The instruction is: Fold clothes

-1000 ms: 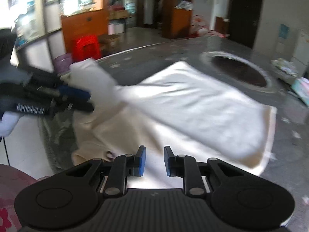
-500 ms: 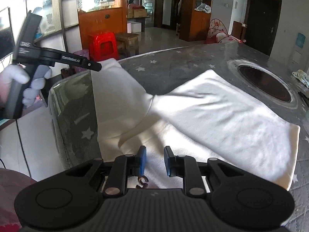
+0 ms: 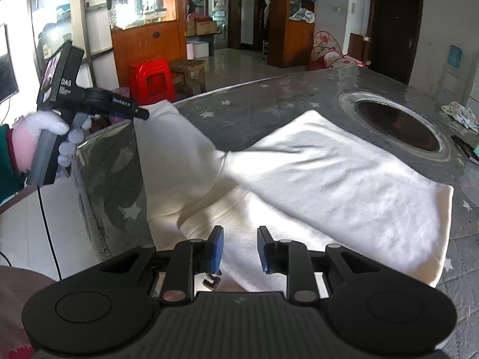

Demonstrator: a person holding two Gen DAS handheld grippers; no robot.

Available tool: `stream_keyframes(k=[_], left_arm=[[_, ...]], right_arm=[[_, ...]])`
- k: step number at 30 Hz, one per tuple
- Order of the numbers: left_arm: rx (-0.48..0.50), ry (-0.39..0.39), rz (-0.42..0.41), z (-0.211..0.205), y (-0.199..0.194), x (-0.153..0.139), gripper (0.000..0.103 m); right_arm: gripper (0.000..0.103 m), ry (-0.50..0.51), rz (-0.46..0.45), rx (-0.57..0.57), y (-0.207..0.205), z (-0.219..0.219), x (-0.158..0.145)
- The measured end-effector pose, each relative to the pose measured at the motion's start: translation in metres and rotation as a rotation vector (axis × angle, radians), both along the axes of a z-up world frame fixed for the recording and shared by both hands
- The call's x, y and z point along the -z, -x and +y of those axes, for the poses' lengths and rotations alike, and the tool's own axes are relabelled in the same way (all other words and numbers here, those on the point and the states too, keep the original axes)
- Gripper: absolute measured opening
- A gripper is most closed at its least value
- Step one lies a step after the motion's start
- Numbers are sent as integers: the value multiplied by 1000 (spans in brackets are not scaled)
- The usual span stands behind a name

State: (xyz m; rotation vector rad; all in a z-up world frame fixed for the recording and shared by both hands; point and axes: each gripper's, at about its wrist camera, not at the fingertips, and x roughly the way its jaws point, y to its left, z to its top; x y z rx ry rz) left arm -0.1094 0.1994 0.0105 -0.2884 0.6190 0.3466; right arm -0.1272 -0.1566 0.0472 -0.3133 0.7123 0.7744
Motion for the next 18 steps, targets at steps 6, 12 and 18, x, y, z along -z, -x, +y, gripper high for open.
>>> stream_keyframes(k=[6,12,18], left_arm=[[48,23,-74,-9,3,-24,6],[243,78,-175,-56,4,-71,6],[485,129,-230,-127,2,-107,6]], right_arm=[[24,-41,-22,53,2,-16,-8],[24,-82,-39,138,4,-47,-11],[24,-125,-58,227,7,-81,-14]])
